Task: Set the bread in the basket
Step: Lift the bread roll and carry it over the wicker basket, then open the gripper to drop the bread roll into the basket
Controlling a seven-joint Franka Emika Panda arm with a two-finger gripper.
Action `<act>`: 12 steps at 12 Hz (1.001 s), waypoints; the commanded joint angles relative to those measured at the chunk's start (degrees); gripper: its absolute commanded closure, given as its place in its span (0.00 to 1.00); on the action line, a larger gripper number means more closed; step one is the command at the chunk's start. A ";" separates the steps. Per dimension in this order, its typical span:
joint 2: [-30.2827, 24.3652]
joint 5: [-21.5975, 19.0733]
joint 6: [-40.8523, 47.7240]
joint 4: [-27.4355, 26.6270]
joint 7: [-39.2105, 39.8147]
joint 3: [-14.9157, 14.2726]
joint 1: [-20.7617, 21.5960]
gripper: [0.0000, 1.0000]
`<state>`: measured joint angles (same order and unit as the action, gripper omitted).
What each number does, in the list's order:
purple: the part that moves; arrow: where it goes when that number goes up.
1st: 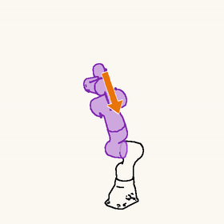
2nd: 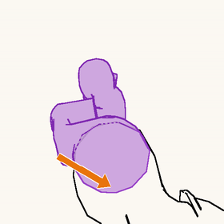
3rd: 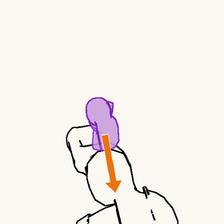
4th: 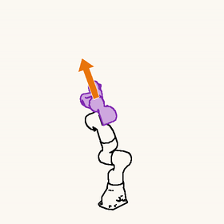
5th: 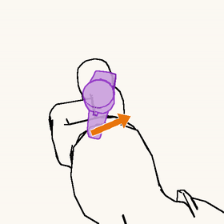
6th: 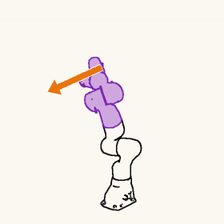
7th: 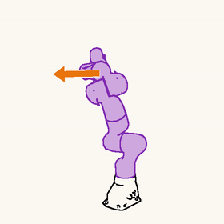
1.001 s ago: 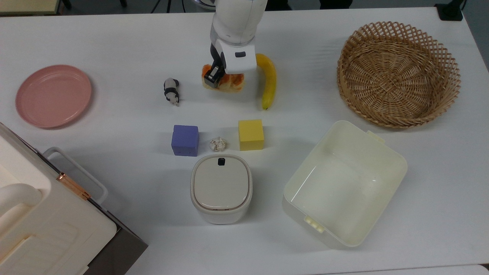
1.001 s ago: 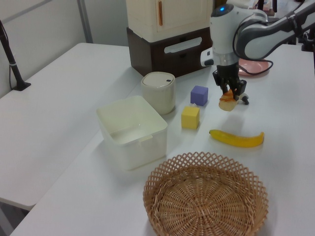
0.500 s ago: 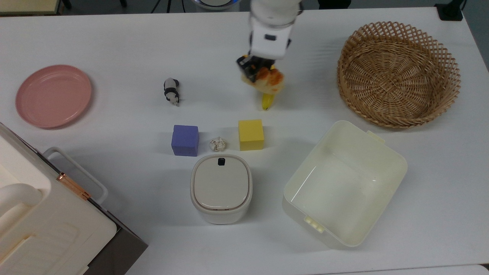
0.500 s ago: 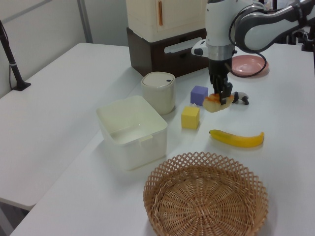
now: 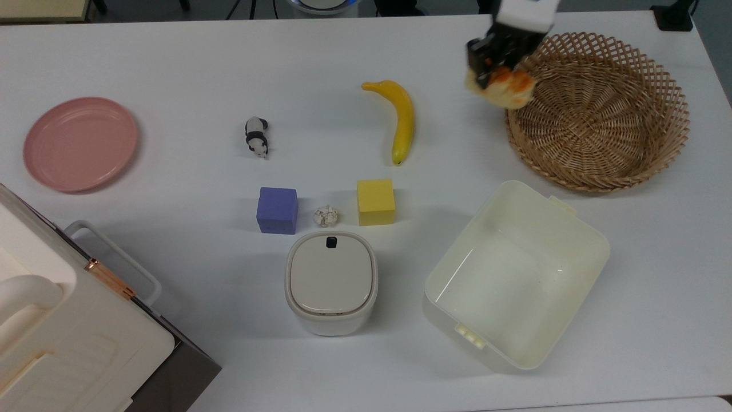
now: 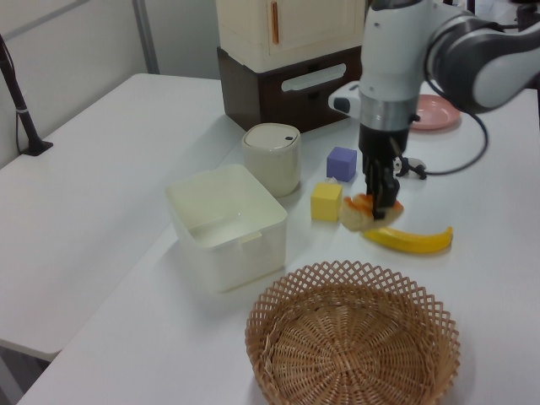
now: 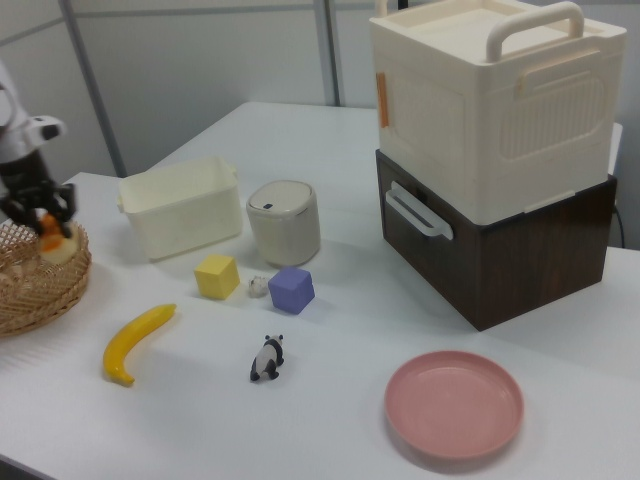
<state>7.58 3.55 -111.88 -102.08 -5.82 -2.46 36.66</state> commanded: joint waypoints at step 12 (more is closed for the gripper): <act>8.33 -1.53 -3.97 7.95 -22.48 -1.14 12.65 0.00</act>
<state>16.02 2.36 -117.67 -95.17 -27.53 -2.69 50.06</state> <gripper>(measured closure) 0.000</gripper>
